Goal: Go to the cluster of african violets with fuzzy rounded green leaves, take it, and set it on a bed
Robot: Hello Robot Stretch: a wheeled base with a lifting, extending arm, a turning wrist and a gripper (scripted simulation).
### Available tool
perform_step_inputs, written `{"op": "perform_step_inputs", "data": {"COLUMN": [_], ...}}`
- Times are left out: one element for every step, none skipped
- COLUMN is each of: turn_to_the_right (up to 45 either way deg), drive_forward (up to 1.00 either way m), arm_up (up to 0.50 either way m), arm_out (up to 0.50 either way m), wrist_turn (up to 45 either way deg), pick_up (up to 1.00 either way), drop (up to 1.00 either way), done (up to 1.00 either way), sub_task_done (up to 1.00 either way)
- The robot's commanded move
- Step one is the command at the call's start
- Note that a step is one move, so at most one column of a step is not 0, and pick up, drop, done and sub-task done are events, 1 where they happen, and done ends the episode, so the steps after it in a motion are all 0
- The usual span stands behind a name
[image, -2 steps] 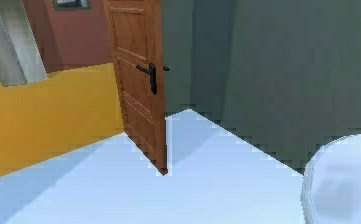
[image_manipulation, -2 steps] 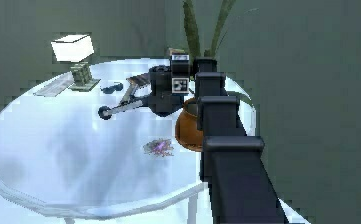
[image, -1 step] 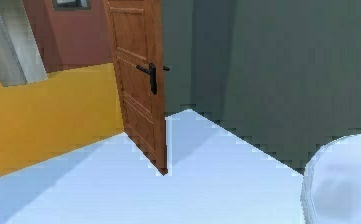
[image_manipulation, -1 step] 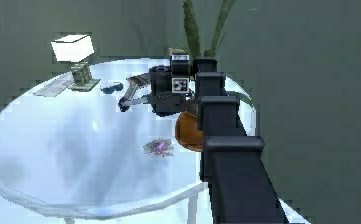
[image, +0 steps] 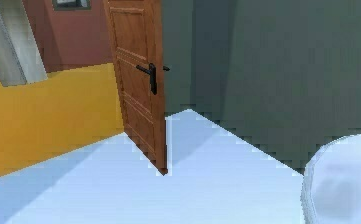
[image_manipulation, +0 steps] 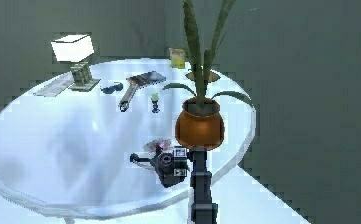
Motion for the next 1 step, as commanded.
{"op": "perform_step_inputs", "data": {"turn_to_the_right": [0.0], "drive_forward": [0.00], "arm_up": [0.00], "arm_out": [0.00], "wrist_turn": [0.0], "pick_up": [1.00], "drop": [0.00], "done": [0.00], "sub_task_done": [0.00]}}
